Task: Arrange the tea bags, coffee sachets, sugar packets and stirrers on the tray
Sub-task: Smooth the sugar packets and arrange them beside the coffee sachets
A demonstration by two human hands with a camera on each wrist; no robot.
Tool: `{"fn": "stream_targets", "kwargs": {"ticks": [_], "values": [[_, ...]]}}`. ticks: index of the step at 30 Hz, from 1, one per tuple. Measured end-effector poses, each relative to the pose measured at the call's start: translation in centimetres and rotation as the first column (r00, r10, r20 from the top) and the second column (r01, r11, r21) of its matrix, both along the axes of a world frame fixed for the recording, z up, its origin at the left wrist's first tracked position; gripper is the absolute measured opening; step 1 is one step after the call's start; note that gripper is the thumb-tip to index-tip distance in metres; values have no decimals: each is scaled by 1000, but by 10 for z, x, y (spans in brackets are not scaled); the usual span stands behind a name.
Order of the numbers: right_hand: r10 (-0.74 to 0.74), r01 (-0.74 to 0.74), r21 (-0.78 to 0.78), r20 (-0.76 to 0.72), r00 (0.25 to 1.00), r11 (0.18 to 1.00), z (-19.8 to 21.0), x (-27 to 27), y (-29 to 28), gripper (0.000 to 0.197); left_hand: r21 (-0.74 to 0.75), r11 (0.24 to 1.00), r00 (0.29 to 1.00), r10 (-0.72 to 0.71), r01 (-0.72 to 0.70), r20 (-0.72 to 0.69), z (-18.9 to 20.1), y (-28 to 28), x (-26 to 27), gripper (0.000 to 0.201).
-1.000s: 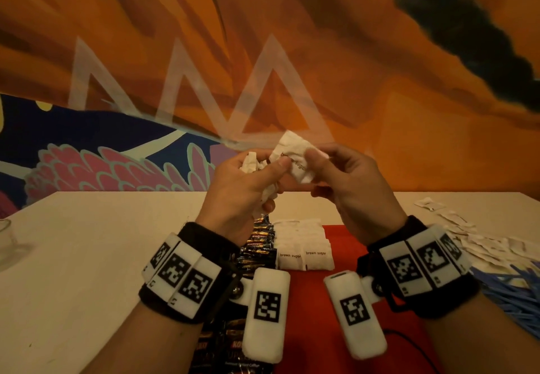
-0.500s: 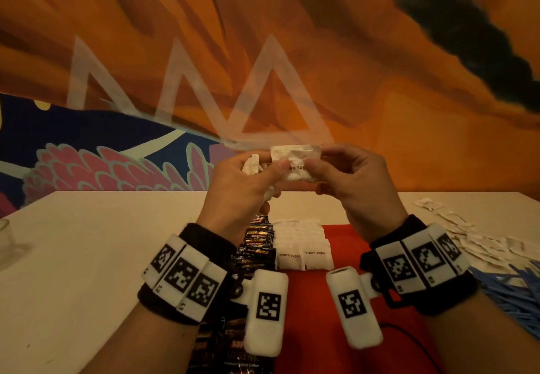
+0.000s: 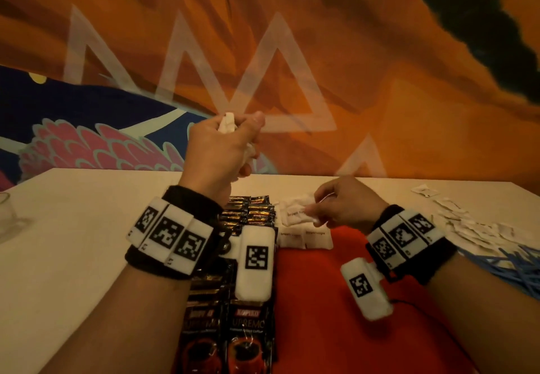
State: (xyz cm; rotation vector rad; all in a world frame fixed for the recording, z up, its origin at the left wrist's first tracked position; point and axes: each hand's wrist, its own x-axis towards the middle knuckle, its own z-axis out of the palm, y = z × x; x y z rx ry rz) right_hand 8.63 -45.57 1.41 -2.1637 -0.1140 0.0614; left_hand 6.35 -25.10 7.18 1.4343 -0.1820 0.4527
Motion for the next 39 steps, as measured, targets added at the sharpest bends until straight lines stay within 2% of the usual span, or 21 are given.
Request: {"fn": "stream_targets", "kwargs": {"ticks": [3, 6, 10, 15, 17, 19, 23, 26, 28, 31, 34, 37, 39], "values": [[-1, -14, -115, -124, 992, 993, -17, 6, -1, 18, -31, 999, 1000, -15, 15, 19, 3, 4, 1, 17], [-14, -6, -90, -219, 976, 996, -24, 5, 2, 18, -27, 1000, 1000, -10, 11, 20, 5, 7, 0, 18], [-22, -2, -91, -254, 967, 996, -29, 4, 10, 16, -28, 999, 1000, -25, 25, 8, 8, 7, -3, 19], [-27, -25, -178, -283, 959, 984, -32, 3, 21, 16, -24, 999, 999, -39, 38, -5, 9, 6, -5, 25], [-36, -45, -357, -217, 976, 933, -30, 3, 24, 17, -22, 999, 999, -42, 42, -6, 9, 6, -6, 25], [-32, -38, -543, -118, 993, 839, -27, 3, 28, 20, -17, 999, 999, -47, 47, -9, 9, 6, -6, 24], [15, -62, -701, -72, 997, 710, -27, 3, 33, 33, -12, 998, 998, -58, 57, -24, 8, 6, -7, 22], [36, 2, -651, 45, 998, 759, -26, 5, 32, 32, -20, 998, 997, -68, 67, -39, 7, 6, -6, 19], [113, -21, -619, 110, 987, 785, -24, 6, 33, 30, -28, 997, 996, -77, 76, -54, 6, 6, -6, 19], [233, -137, -659, 60, 971, 740, -24, 6, 36, 17, -31, 994, 991, -102, 100, -82, 5, 5, -7, 22], [251, -185, -688, -4, 968, 701, -30, 9, 37, 20, -65, 989, 984, -141, 134, -108, 4, 4, -6, 25], [263, -166, -645, 56, 963, 746, -20, 9, 32, 19, -101, 976, 970, -204, 192, -130, 5, 4, -7, 33], [267, -132, -554, 171, 949, 822, -5, 5, 28, 14, -136, 962, 955, -257, 238, -148, 6, 5, -8, 42]]}}
